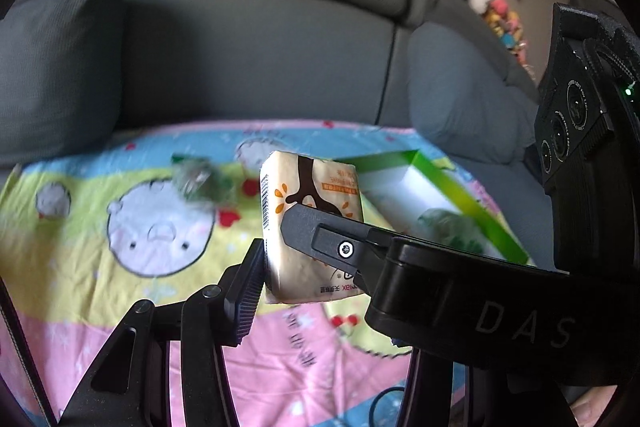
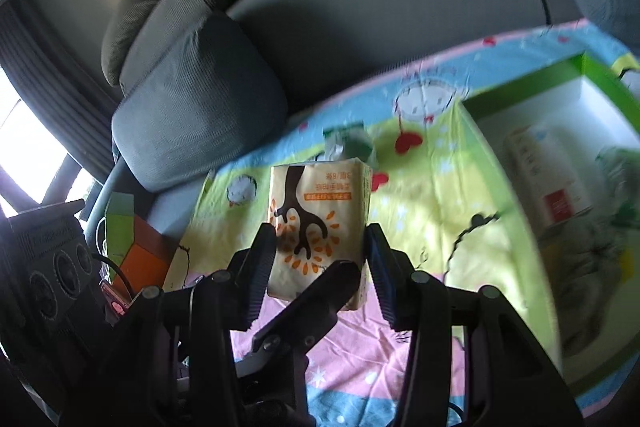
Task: Organize objects
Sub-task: 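Lift the tissue pack and carry it over the green box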
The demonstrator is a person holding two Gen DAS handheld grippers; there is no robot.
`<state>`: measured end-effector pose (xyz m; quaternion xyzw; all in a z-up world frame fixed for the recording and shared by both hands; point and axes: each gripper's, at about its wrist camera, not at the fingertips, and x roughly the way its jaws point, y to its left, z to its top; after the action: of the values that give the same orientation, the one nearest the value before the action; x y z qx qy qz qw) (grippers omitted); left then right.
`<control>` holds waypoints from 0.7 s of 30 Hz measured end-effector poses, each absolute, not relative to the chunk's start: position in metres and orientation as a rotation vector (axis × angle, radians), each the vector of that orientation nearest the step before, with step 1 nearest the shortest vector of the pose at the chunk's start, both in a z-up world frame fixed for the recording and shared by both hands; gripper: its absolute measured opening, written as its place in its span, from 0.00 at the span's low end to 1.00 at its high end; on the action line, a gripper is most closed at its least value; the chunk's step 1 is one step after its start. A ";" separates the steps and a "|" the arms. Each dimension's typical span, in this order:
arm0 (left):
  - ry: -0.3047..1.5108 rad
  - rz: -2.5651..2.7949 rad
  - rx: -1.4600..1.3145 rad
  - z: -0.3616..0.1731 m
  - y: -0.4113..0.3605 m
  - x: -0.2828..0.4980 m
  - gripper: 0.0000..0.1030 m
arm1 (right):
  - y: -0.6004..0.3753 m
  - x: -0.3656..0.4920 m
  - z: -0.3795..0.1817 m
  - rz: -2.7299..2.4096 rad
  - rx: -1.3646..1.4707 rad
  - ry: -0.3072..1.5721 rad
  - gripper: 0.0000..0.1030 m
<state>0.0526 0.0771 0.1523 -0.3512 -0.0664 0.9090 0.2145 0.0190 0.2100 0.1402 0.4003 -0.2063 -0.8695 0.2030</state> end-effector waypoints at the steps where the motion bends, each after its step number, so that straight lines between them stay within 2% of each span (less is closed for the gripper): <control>1: -0.170 2.520 -0.945 0.158 0.084 0.054 0.49 | 0.215 0.023 0.145 -2.443 1.092 -0.580 0.45; 8: -0.106 2.487 -0.830 0.180 0.123 0.066 0.49 | 0.256 0.042 0.164 -2.534 0.964 -0.638 0.45; 21: 0.001 2.377 -0.824 0.178 0.196 0.058 0.49 | 0.325 0.053 0.157 -2.631 0.927 -0.812 0.45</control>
<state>0.0583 0.1964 0.1777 -0.3115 0.0004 0.8990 0.3079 0.0529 0.3250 0.1566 0.3168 -0.2774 -0.8994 0.1178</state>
